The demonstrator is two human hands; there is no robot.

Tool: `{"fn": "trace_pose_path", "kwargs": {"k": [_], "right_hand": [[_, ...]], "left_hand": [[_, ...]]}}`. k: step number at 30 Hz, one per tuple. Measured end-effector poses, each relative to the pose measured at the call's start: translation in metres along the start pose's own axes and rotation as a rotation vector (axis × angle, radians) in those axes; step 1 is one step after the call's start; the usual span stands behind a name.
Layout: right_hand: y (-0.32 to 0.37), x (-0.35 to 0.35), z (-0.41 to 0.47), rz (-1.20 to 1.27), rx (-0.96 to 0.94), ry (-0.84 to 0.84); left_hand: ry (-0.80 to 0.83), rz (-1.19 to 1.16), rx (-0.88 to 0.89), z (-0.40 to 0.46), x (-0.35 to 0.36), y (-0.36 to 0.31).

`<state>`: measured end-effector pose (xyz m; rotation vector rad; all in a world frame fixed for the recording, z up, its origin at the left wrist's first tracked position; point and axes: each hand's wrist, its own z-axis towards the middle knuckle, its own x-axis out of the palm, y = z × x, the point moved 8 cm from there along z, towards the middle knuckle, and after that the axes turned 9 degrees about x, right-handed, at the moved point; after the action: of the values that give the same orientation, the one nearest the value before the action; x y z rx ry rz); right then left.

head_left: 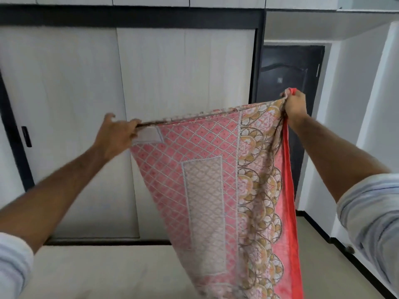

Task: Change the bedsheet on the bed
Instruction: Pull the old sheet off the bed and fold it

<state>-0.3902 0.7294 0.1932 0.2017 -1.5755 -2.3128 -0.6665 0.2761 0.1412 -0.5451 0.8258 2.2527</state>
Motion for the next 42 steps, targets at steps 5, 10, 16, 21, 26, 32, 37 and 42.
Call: {"fn": "trace_pose_path", "kwargs": {"k": [5,10,16,21,26,32,37,42], "right_hand": [[0.012,-0.005,0.005,0.004,-0.038,-0.099],[0.014,0.005,-0.005,0.052,-0.040,0.005],[0.014,0.025,-0.034,0.209,-0.029,0.155],[0.033,0.043,-0.066,0.365,0.088,0.487],[0.073,0.033,-0.133,0.430,0.139,0.788],[0.135,-0.001,-0.230,0.500,0.061,0.794],[0.180,-0.022,-0.314,0.561,0.021,0.722],[0.205,-0.043,-0.342,0.564,0.017,0.572]], "left_hand": [[-0.036,0.229,0.048,0.029,-0.060,0.035],[-0.112,0.266,-0.067,0.024,-0.105,0.059],[-0.193,0.152,-0.269,-0.006,-0.125,0.080],[-0.194,0.165,-0.362,-0.044,-0.151,0.083],[-0.309,0.077,-0.390,-0.089,-0.204,0.079],[-0.526,-0.163,-0.381,-0.140,-0.280,0.105],[-0.551,-0.213,-0.317,-0.174,-0.335,0.128],[-0.639,-0.287,-0.265,-0.187,-0.373,0.143]]}}
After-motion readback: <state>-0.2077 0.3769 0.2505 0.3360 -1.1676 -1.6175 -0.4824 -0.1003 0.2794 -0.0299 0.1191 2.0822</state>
